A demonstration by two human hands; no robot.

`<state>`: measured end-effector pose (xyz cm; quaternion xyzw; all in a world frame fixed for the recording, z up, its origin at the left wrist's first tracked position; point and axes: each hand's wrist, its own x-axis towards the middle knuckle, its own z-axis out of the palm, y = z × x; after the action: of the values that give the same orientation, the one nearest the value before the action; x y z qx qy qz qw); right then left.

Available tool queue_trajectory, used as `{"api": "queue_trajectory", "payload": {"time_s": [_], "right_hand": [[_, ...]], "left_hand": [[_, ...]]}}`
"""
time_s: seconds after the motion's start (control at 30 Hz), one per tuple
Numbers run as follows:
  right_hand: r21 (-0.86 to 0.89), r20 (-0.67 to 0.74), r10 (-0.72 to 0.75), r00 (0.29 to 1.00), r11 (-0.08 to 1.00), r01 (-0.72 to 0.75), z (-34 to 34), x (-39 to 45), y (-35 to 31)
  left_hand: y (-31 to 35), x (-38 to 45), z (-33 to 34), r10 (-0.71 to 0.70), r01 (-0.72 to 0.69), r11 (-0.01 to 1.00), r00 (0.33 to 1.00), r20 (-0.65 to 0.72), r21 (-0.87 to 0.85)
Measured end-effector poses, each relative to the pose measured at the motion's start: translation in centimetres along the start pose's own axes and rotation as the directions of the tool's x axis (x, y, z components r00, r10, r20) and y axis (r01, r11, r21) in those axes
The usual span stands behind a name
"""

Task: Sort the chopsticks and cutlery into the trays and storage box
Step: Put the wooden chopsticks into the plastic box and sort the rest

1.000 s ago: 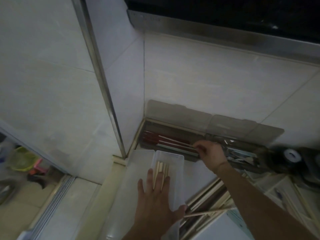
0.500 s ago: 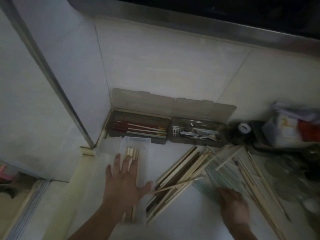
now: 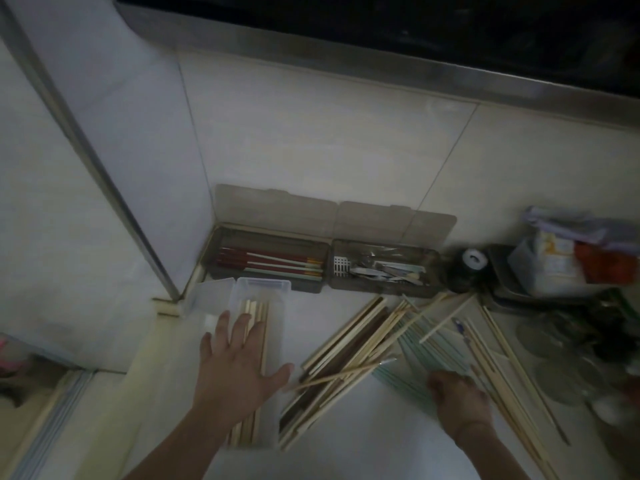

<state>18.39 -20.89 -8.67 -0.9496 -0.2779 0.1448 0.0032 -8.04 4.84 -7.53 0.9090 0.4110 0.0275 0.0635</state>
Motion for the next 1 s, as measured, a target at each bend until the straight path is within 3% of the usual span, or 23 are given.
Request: {"api": "queue_trajectory", "payload": {"time_s": [0.13, 0.23, 0.3, 0.4, 0.5, 0.67, 0.73, 0.87, 1.0], "right_hand": [[0.057, 0.124, -0.107, 0.987, 0.993, 0.100, -4.7, 1.8, -0.2], [-0.115, 0.223, -0.170, 0.960, 0.973, 0.199, -11.0, 4.0, -2.4], [-0.153, 0.180, -0.231, 0.956, 0.954, 0.259, -15.5, 5.5, -4.6], [0.100, 0.000, -0.443, 0.897, 0.892, 0.441, -18.9, 7.7, -10.0], [0.250, -0.177, -0.505, 0.845, 0.807, 0.535, -17.5, 9.8, -17.8], [0.135, -0.167, -0.580, 0.797, 0.788, 0.601, -8.5, 13.5, -26.7], [0.067, -0.183, -0.554, 0.812, 0.817, 0.573, -6.0, 14.4, -28.2], [0.040, -0.043, -0.475, 0.879, 0.878, 0.477, -3.3, 15.2, -28.7], [0.072, -0.052, -0.495, 0.867, 0.864, 0.498, -2.8, 15.9, -28.3]], "left_hand": [[0.0, 0.0, 0.2, 0.014, -0.014, 1.000, 1.000, -0.006, -0.009], [-0.1, 0.0, 0.3, 0.021, -0.021, 1.000, 0.999, -0.030, -0.012], [-0.1, 0.0, 0.3, 0.025, -0.025, 0.999, 0.999, -0.042, -0.021], [0.0, 0.1, 0.3, 0.018, -0.020, 0.998, 0.999, -0.049, -0.055], [-0.1, 0.2, 0.2, 0.011, -0.014, 0.996, 0.999, -0.033, -0.083], [-0.1, 0.4, 0.1, 0.001, 0.000, 0.994, 1.000, 0.004, -0.106], [-0.1, 0.5, 0.3, 0.000, 0.001, 0.993, 1.000, 0.008, -0.116], [-0.2, 0.5, 0.7, 0.008, -0.005, 0.993, 1.000, 0.020, -0.115], [-0.1, 0.6, 0.4, -0.002, 0.005, 0.994, 1.000, 0.025, -0.106]]}}
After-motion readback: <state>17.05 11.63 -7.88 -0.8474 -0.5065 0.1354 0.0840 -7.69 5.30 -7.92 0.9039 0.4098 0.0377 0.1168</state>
